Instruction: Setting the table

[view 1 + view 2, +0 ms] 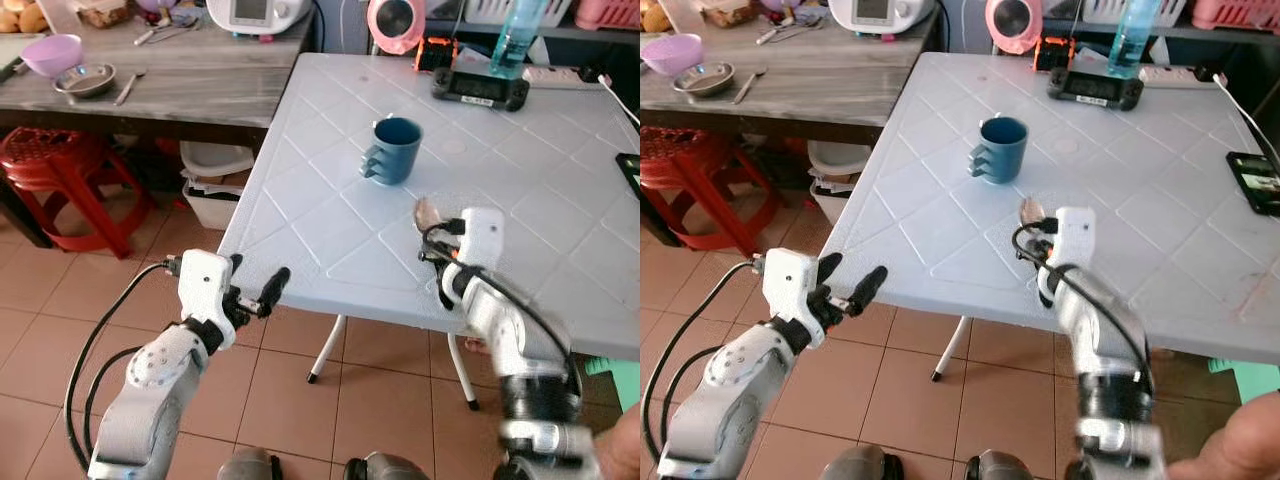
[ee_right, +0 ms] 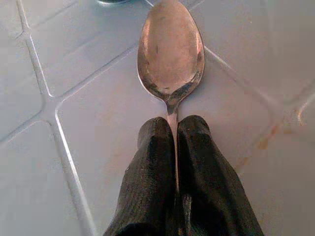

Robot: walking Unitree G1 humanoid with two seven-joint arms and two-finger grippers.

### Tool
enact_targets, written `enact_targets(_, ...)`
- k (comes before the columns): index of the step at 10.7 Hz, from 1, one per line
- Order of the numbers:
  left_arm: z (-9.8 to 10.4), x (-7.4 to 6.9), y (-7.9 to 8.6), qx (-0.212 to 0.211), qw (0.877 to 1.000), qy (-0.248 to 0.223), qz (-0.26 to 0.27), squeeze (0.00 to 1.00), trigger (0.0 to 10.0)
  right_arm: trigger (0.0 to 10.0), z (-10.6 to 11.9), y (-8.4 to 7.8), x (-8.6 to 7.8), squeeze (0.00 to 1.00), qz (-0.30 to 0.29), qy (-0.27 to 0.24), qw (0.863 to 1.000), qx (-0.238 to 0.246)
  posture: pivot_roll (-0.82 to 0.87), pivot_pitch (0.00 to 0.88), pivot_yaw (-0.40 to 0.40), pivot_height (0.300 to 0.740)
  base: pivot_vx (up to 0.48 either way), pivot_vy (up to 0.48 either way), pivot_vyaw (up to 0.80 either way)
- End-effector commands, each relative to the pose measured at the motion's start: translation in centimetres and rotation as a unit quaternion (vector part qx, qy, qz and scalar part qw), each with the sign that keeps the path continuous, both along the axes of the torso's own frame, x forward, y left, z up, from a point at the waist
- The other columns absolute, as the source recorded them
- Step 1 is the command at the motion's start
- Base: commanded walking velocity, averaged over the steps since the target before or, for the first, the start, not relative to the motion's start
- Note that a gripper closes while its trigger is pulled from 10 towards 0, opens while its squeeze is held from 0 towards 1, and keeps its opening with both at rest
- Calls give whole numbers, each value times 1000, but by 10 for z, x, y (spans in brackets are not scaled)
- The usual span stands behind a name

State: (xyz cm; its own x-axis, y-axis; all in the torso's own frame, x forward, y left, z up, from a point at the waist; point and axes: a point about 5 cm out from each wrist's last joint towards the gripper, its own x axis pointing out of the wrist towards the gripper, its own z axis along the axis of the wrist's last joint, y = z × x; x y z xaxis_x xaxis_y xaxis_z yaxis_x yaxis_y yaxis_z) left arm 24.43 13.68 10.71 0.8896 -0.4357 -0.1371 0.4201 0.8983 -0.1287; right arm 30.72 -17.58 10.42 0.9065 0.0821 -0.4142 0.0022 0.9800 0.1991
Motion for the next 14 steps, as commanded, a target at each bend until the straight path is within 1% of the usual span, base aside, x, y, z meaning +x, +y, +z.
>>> enact_targets(1,0,5,2,9,1000,-11,16,0,10000,0,-4,8,-7,0,-4,1,1000,4,-18,0,15,740,0,277,0)
enact_targets(2,1,10,3,12,999,-19,31,0,10000,8941,3,15,-11,0,8,-34,999,-11,-24,0,12,740,0,480,0)
enact_targets(3,2,18,6,44,996,-46,66,0,10000,10000,4,16,-19,0,9,-55,998,-39,-34,0,16,740,0,480,0)
enact_targets(5,5,29,9,46,990,-71,111,0,10000,10000,4,5,-25,0,-35,-79,995,-53,-46,0,21,740,0,480,0)
enact_targets(6,9,36,8,38,987,-84,132,0,10000,10000,9,1,-24,0,-54,-100,991,-68,-49,0,21,740,0,480,0)
enact_targets(7,11,40,6,42,984,-97,142,0,10000,10000,12,0,-23,0,-58,-113,988,-86,-52,0,22,740,0,480,0)
enact_targets(8,11,42,5,47,982,-109,145,0,10000,10000,15,1,-20,0,-60,-128,984,-109,-51,0,20,740,0,480,0)
enact_targets(9,10,44,4,47,982,-113,141,0,10000,10000,16,0,-19,0,-74,-146,981,-107,-49,0,21,740,0,465,0)
enact_targets(10,10,45,5,51,981,-118,142,0,10000,10000,16,2,-18,0,-71,-154,980,-106,-46,0,22,740,0,431,0)
enact_targets(11,11,46,7,66,979,-123,149,0,10000,10000,17,1,-18,0,-89,-160,976,-115,-44,0,22,740,0,428,0)
enact_targets(12,12,49,8,78,976,-134,155,0,10000,10000,16,0,-16,0,-104,-166,971,-137,-41,0,24,740,270,398,0)
enact_targets(13,13,50,8,85,974,-141,153,0,10000,10000,16,1,-15,0,-101,-166,974,-117,-43,0,25,740,289,382,0)
enact_targets(14,13,50,8,86,974,-144,152,0,10000,10000,18,0,-14,0,-100,-172,972,-121,-43,0,26,740,439,0,0)
